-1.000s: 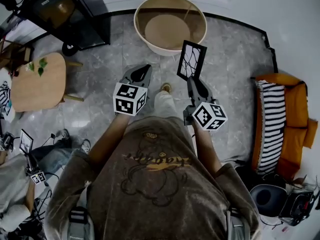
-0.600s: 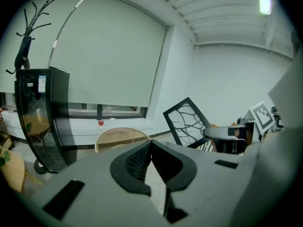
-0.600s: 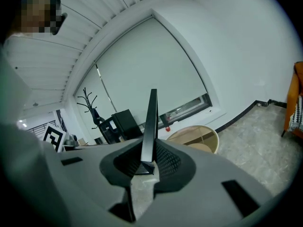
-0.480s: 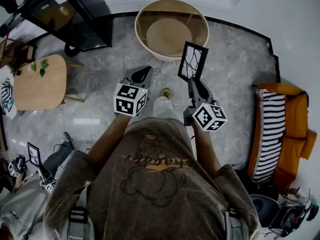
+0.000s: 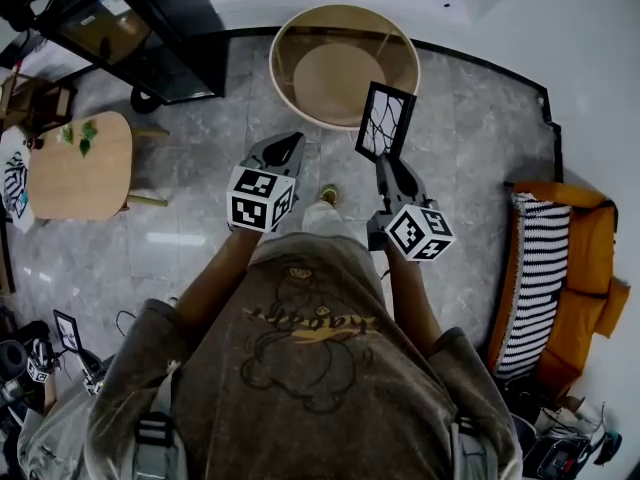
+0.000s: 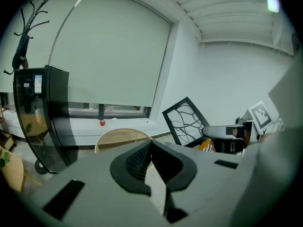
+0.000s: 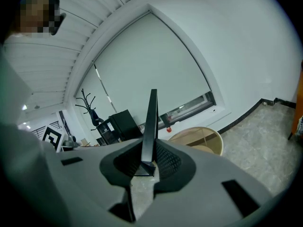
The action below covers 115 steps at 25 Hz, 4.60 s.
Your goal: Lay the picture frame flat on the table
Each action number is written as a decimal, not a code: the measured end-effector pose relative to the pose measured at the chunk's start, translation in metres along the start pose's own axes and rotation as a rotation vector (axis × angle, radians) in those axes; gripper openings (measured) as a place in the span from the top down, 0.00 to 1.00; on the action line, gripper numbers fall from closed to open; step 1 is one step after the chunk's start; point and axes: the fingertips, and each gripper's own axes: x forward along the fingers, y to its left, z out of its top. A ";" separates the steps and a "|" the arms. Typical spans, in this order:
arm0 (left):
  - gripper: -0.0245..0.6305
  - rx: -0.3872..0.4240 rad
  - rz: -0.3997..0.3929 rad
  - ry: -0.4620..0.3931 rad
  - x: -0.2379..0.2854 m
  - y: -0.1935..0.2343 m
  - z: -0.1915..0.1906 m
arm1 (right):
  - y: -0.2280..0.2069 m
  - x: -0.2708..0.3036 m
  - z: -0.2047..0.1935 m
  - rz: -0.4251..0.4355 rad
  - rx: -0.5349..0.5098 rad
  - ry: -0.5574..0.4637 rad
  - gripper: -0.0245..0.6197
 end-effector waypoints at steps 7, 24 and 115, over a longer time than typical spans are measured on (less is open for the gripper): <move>0.94 -0.007 0.015 -0.014 0.037 0.008 0.020 | -0.024 0.029 0.021 0.019 -0.010 0.012 0.83; 0.94 -0.049 0.083 -0.037 0.080 0.031 0.039 | -0.054 0.081 0.038 0.073 -0.023 0.062 0.83; 0.94 -0.208 0.022 0.250 0.433 0.251 -0.062 | -0.234 0.429 -0.096 -0.082 0.110 0.432 0.83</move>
